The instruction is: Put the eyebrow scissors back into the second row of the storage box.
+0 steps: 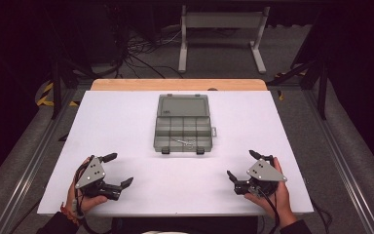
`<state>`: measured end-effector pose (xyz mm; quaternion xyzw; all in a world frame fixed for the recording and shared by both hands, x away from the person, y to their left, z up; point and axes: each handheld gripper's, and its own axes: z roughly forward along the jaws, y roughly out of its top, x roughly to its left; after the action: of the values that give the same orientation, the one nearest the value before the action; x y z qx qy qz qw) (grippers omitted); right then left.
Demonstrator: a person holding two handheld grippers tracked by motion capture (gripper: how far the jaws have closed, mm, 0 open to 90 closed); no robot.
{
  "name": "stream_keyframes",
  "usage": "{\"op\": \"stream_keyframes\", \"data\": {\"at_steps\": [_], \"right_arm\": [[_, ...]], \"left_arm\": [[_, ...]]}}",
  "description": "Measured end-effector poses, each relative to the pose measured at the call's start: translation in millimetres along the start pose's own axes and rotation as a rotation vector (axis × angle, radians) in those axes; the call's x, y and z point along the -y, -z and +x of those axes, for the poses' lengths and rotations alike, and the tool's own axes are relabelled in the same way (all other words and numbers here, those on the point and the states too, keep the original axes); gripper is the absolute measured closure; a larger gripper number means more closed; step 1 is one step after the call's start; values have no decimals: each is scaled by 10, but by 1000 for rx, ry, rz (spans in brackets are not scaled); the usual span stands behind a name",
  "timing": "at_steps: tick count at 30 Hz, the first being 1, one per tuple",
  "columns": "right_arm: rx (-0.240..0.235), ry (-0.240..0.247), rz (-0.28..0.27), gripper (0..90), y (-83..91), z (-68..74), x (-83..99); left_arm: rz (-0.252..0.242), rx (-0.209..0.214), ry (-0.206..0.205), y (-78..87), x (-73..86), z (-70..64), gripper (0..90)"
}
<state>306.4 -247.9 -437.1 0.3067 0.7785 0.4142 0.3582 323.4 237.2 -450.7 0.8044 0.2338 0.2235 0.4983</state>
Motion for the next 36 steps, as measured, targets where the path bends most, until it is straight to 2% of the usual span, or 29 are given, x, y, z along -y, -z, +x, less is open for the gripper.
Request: {"op": "stream_keyframes", "data": {"at_steps": [6, 12, 36], "right_arm": [[3, -7, 6, 52, 23, -3, 50], [8, -18, -16, 52, 54, -9, 40], [15, -9, -34, 52, 23, 36, 18]], "left_arm": [[2, -2, 2, -3, 0, 1, 45], [-1, -3, -3, -7, -11, -10, 46], [7, -6, -4, 8, 13, -9, 44]]}}
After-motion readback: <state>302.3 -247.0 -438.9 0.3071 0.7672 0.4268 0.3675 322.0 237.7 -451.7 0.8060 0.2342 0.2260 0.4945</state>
